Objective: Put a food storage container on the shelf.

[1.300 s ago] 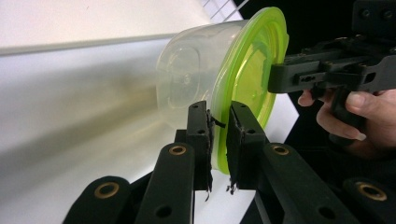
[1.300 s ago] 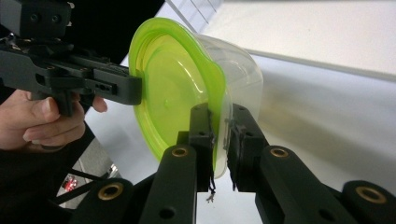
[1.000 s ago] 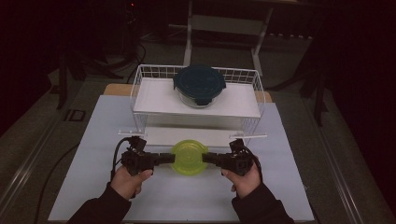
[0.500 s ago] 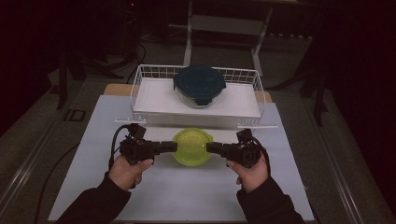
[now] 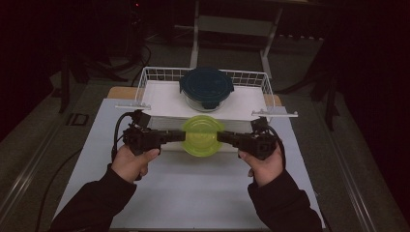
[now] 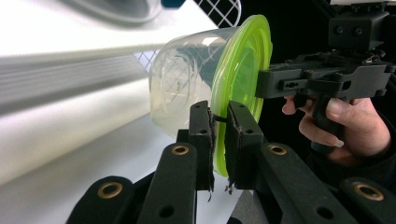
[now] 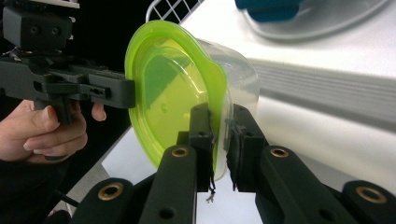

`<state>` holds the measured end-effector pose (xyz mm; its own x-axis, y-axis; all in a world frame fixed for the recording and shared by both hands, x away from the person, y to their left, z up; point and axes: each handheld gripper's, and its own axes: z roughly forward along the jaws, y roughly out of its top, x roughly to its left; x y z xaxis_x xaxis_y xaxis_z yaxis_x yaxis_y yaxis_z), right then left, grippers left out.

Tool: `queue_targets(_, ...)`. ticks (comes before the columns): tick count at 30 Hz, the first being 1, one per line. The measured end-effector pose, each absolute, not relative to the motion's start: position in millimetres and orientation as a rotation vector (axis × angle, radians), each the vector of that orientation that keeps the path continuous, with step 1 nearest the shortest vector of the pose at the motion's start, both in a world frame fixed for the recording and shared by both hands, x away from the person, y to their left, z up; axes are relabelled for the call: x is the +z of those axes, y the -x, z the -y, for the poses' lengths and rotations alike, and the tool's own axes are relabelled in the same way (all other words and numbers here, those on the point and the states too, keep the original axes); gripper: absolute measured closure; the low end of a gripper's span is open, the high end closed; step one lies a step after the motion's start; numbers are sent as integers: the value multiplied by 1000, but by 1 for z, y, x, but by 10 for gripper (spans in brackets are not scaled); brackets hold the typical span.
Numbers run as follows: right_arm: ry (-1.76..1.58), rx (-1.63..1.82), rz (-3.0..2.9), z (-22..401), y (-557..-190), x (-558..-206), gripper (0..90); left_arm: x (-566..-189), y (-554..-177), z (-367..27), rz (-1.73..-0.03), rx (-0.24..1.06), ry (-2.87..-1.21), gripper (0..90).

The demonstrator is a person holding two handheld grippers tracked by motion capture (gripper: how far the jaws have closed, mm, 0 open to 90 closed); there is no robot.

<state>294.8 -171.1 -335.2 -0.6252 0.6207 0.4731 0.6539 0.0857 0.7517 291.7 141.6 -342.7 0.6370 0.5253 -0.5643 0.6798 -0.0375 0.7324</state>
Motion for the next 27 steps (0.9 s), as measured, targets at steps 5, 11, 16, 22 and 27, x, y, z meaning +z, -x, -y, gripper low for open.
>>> queue_targets(5, 1344, -1639, 2298, 171, -299, -321, 809, -328, -296, -141, -984, -137, -1693, 812)
queue_targets(11, 1342, -1667, 2296, 170, -307, -302, 809, -308, -304, -142, -970, -114, -1682, 813)
queue_targets(16, 1345, -1701, 2292, 170, -315, -288, 809, -293, -313, -141, -957, -95, -1677, 813)
queue_targets(22, 1364, -1720, 2308, 170, -328, -271, 807, -278, -328, -139, -948, -79, -1669, 813)
queue_targets(27, 1390, -1735, 2297, 172, -342, -260, 806, -268, -344, -135, -956, -80, -1664, 813)
